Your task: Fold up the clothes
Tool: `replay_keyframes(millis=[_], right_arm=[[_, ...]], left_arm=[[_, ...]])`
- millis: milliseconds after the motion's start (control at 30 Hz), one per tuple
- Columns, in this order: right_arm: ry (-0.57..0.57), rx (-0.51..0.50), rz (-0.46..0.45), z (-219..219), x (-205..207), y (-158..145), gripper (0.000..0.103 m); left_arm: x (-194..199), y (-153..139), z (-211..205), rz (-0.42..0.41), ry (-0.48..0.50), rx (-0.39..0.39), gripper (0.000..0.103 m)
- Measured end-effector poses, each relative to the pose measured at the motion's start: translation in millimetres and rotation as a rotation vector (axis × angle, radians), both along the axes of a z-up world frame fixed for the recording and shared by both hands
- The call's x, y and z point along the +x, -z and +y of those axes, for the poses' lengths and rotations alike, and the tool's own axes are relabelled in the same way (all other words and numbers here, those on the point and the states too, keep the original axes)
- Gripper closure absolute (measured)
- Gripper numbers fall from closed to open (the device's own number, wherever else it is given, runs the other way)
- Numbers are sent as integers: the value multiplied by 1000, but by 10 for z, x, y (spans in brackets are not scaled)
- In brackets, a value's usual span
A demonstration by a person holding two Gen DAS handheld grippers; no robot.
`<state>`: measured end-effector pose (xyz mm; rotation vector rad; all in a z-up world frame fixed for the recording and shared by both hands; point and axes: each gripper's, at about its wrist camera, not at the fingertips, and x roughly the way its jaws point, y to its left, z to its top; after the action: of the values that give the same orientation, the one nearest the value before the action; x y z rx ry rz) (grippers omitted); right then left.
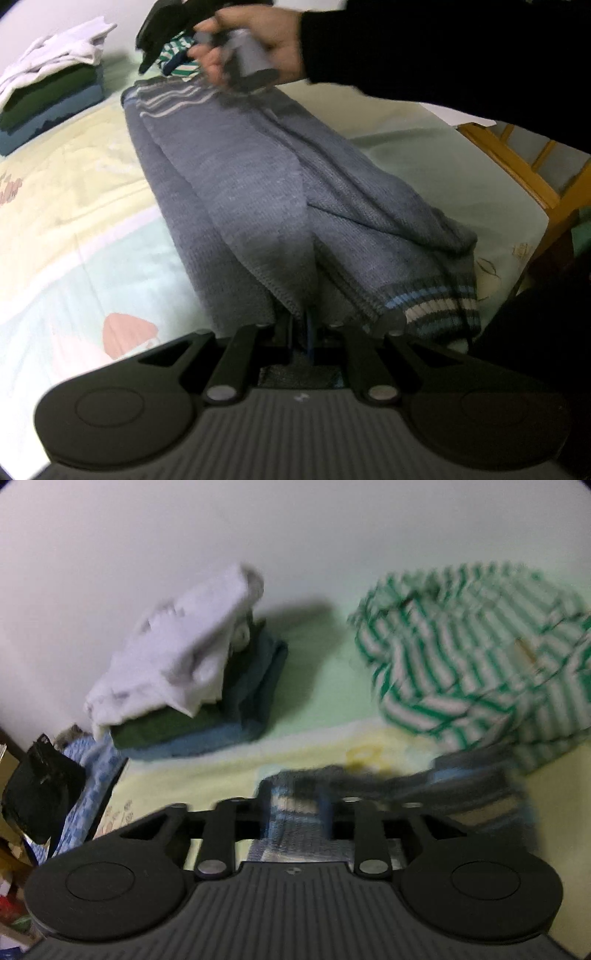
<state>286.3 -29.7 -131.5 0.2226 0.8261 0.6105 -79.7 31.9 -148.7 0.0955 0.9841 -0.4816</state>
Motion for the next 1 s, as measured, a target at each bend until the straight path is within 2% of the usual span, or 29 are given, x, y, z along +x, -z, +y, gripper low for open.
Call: replay_keyframes(millis=[167,267,367,433,500,600,667,700,733,767,800,1000], right_arm=[[-163,-118,-93,-179,-459,-125,68],[-258,-246,-188,-48,-689,-48,68],[-283,-307,-281,106,-801,9,69],[-267,-282,-274,197,-764,17,61],[-249,-277,-259,314,-699,49,58],[-221,-312,-229,481,-586,159,59],[-199,-316,-200,523,-520,234,63],[-191,-311,-202,515,-518,235,71],[-183,-305,-203,506,-515,236,88],[-176,-296,-202,495,-512,230,96],[-170,-281,-196,475,-506,210,99],[-165,-216,-189,455,-492,136,99]], left_arm=[[-4,-8,-13,2,7,2,98],[-14,-20,-60,9,14,11,99],[-22,-27,-128,13,28,29,98],[-22,-24,-148,16,24,32,98],[-21,-23,-166,18,12,33,98],[-47,-27,-175,14,-11,30,98],[-60,-25,-153,12,-31,21,98],[-62,-25,-145,11,-37,19,98],[-65,-25,-137,10,-42,17,98],[-68,-26,-133,9,-46,17,98],[-72,-29,-136,7,-47,20,98],[-112,-48,-119,11,-54,24,99]])
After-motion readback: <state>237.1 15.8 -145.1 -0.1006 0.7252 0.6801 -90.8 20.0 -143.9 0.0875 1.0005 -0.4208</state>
